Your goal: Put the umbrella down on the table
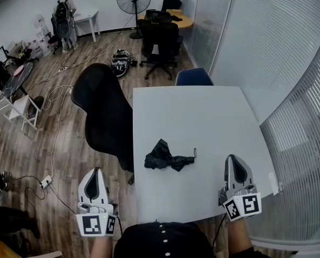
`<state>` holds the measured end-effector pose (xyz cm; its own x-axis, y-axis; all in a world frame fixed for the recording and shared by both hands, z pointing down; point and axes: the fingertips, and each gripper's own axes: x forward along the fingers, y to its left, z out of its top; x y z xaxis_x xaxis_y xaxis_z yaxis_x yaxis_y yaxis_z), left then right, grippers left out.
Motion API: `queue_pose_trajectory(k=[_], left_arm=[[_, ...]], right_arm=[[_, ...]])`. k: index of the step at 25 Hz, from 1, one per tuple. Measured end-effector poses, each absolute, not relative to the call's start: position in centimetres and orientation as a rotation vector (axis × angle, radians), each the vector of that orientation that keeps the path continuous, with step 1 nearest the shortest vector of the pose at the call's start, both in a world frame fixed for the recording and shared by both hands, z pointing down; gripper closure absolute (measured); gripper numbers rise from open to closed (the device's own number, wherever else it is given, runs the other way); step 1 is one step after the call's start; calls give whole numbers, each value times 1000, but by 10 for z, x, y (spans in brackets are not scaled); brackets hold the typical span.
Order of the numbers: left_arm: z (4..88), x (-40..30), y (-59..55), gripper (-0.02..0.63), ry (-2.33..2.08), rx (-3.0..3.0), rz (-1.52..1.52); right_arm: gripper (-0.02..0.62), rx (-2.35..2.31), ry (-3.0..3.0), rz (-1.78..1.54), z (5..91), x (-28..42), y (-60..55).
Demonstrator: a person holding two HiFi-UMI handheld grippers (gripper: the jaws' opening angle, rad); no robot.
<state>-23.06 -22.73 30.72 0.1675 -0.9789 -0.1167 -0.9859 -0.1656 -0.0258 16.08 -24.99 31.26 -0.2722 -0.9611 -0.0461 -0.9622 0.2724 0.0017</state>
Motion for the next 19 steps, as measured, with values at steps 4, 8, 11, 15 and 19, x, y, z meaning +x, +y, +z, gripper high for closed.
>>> queue_pose_trajectory(k=[4, 8, 11, 15, 19], left_arm=[[307, -233, -225, 592, 1977, -2314, 104], [307, -234, -224, 591, 1978, -2311, 110], [306, -234, -223, 592, 1978, -2310, 111], [305, -232, -223, 592, 1972, -2310, 110], [304, -232, -223, 592, 1971, -2308, 115]], right_arm=[[568, -1861, 2490, 61, 312, 157, -252], [566, -1854, 2501, 74, 310, 154, -255], [566, -1849, 2504, 79, 309, 153, -255], [568, -1845, 2512, 91, 308, 152, -256], [568, -1840, 2520, 95, 308, 149, -257]])
